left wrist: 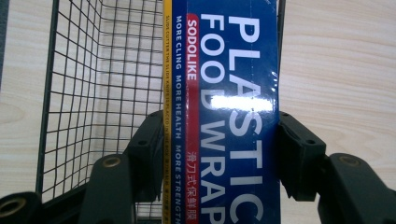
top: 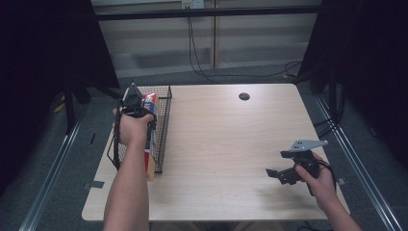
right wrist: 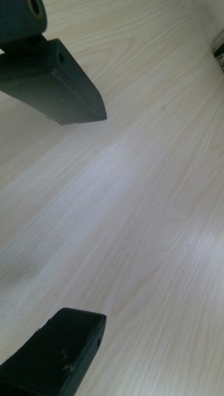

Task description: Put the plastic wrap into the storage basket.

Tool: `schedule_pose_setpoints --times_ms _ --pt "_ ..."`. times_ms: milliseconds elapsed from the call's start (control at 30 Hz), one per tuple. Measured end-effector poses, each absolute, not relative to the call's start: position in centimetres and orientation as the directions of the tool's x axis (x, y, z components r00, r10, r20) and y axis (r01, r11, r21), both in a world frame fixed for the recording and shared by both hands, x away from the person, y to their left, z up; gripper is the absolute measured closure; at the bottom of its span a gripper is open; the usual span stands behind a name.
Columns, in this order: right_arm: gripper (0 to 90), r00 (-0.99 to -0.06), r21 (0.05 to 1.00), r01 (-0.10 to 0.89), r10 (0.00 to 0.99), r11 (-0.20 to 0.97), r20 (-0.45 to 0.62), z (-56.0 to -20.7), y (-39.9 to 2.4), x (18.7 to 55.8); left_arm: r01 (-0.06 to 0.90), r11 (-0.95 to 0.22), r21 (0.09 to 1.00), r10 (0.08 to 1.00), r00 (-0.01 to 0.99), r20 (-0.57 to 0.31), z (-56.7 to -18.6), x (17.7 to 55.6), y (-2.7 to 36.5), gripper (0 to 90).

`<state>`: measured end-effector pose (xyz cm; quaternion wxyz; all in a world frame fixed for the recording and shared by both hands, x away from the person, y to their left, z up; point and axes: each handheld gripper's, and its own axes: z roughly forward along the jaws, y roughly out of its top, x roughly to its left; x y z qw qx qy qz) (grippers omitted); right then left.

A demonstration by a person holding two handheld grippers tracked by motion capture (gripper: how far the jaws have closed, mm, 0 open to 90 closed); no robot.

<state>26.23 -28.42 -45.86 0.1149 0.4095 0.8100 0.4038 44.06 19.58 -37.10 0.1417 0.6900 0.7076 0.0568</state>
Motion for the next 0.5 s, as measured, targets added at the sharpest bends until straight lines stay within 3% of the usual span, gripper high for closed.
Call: schedule_pose_setpoints --times_ms 500 --pt "3.6 -0.639 0.748 0.571 0.755 0.339 0.146 -45.88 -28.44 26.26 0.967 0.042 0.252 0.993 -0.013 -0.118 -37.87 44.65 19.53 42.3"
